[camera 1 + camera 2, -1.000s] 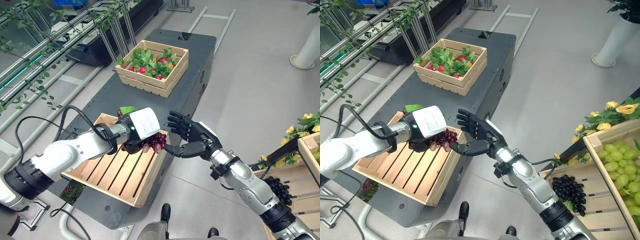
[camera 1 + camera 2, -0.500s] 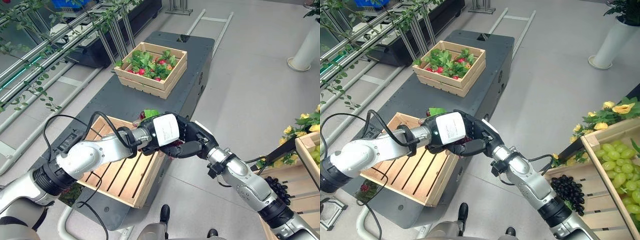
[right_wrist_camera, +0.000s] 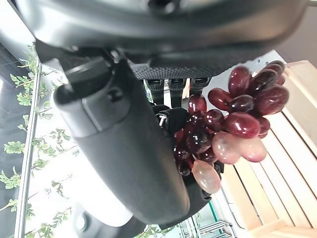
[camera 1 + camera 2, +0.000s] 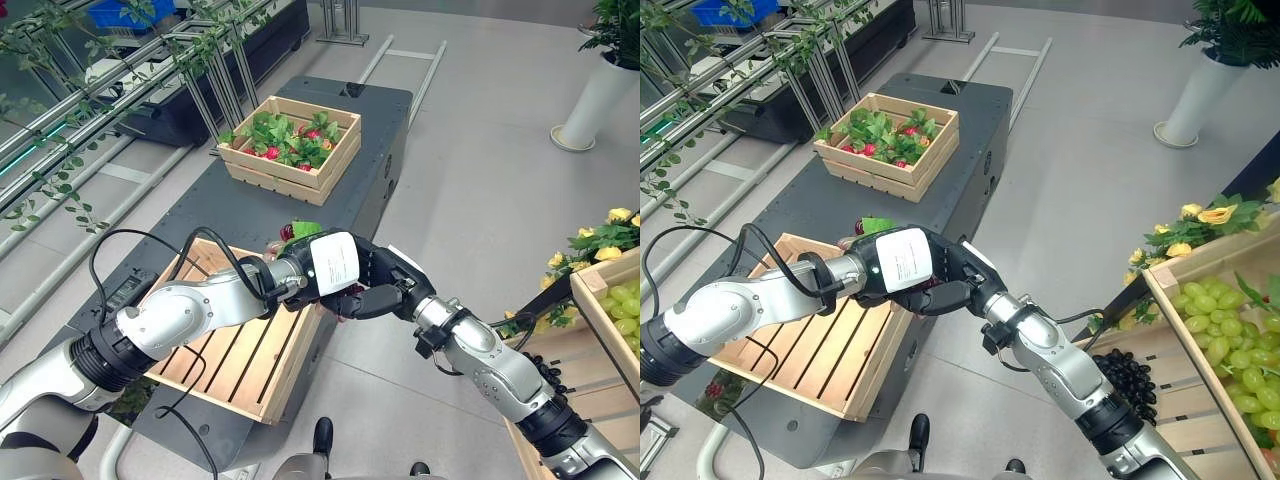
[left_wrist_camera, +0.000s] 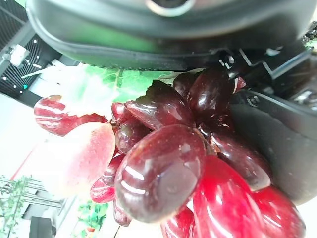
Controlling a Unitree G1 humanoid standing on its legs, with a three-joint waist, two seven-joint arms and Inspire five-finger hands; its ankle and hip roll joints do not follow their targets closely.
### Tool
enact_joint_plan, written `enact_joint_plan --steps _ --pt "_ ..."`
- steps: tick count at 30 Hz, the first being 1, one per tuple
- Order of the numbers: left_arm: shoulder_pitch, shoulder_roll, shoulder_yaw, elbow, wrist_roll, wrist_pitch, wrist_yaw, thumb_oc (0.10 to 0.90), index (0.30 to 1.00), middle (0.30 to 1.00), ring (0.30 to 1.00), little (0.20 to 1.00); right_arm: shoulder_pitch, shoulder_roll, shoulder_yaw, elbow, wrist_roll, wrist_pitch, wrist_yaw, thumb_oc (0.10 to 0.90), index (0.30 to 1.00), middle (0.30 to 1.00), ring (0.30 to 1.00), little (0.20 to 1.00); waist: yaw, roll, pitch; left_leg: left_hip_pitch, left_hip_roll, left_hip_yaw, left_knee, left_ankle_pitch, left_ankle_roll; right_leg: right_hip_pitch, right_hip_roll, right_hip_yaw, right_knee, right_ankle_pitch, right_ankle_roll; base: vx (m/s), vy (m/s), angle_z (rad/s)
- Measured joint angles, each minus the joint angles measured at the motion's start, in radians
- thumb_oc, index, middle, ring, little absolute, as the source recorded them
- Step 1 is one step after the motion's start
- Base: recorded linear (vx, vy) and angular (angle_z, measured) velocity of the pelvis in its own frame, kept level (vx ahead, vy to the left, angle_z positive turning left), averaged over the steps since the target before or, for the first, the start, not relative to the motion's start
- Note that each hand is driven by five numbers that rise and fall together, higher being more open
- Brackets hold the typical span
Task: Pick up the fruits from the basket on one side to the basket on the other side
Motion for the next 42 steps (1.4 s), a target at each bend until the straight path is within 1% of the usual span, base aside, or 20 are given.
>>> enact_joint_plan --steps 5,6,10,16,21,22,23,24,25,42 --pt "0.0 0.0 0.002 -0.034 0.008 0.0 0.001 0.4 0.3 0.3 0.3 0.3 0.001 -0.014 0.01 0.001 -0.051 0.025 0.026 0.8 0.9 0.9 0.9 0.9 0.0 0.0 0.0 0.006 0.0 0.0 0.0 0.0 0.0 0.006 0.0 0.0 0.0 0.0 0.0 0.0 0.0 0.0" --pt "0.0 0.0 0.002 -0.035 0.008 -0.001 0.002 0.4 0.3 0.3 0.3 0.3 0.001 -0.023 0.011 0.001 -0.077 0.029 0.041 0.8 0.9 0.9 0.9 0.9 -0.001 -0.001 0.0 0.007 0.0 0.0 0.0 0.0 0.0 0.007 0.0 0.001 0.0 0.0 0.0 0.0 0.0 0.0" --pt "0.0 0.0 0.002 -0.035 0.011 -0.003 0.003 0.4 0.3 0.3 0.3 0.3 0.001 -0.052 0.019 0.003 -0.082 0.04 0.061 0.8 0.9 0.9 0.9 0.9 -0.002 -0.004 -0.003 0.008 0.0 0.0 0.0 0.0 0.0 0.007 0.0 0.004 0.0 0.0 0.0 0.0 0.0 0.0" --pt "0.0 -0.01 0.017 -0.035 0.033 -0.008 0.006 0.4 0.3 0.3 0.3 0.3 0.001 -0.048 0.02 0.016 -0.082 0.045 0.064 0.8 0.9 0.9 0.9 0.9 -0.002 -0.017 -0.012 0.011 0.0 0.001 0.0 0.0 0.0 0.007 0.0 0.02 0.0 0.0 0.0 0.0 0.0 0.0" --pt "0.001 -0.029 0.038 -0.035 0.04 -0.027 0.006 0.4 0.3 0.3 0.3 0.3 0.001 -0.039 0.02 0.038 -0.082 0.045 0.064 0.8 0.9 0.9 0.9 0.9 -0.003 -0.018 -0.018 0.014 0.0 0.002 0.0 0.0 0.0 0.01 0.0 0.022 0.0 0.0 0.0 0.0 0.0 0.0" --pt "0.001 -0.033 0.038 -0.035 0.041 -0.031 0.006 0.4 0.3 0.3 0.3 0.3 0.001 -0.036 0.02 0.043 -0.082 0.045 0.064 0.685 0.728 0.728 0.728 0.728 -0.003 -0.018 -0.018 0.015 0.0 0.002 0.0 0.0 0.0 0.011 0.0 0.022 0.0 0.0 0.0 0.0 0.0 0.0" --pt "0.001 -0.037 0.038 -0.035 0.04 -0.037 0.006 0.4 0.3 0.3 0.3 0.3 0.001 -0.035 0.02 0.046 -0.082 0.045 0.064 0.519 0.479 0.479 0.479 0.479 -0.003 -0.018 -0.018 0.015 0.0 0.002 0.0 0.0 0.0 0.012 0.0 0.022 0.0 0.0 0.0 0.0 0.0 0.0" --pt "0.001 -0.038 0.038 -0.035 0.04 -0.04 0.006 0.4 0.3 0.3 0.3 0.3 0.001 -0.035 0.02 0.046 -0.082 0.045 0.064 0.519 0.479 0.479 0.479 0.479 -0.003 -0.018 -0.018 0.016 0.0 0.002 0.0 0.0 0.0 0.012 0.0 0.022 0.0 0.0 0.0 0.0 0.0 0.0" --pt "0.001 -0.038 0.038 -0.035 0.04 -0.04 0.006 0.4 0.3 0.3 0.3 0.3 0.001 -0.035 0.02 0.046 -0.082 0.045 0.064 0.4 0.3 0.3 0.3 0.3 -0.003 -0.018 -0.018 0.016 0.0 0.002 0.0 0.0 0.0 0.012 0.0 0.023 0.0 0.0 0.0 0.0 0.0 0.0" --pt "0.005 -0.051 0.063 -0.065 0.018 -0.044 0.009 0.4 0.3 0.3 0.3 0.3 0.01 -0.024 0.019 0.07 -0.082 0.046 0.001 0.4 0.3 0.3 0.3 0.3 -0.007 -0.016 -0.019 0.018 0.001 0.005 0.0 0.0 0.0 0.012 0.0 0.026 0.0 0.0 0.0 0.0 0.0 0.0"
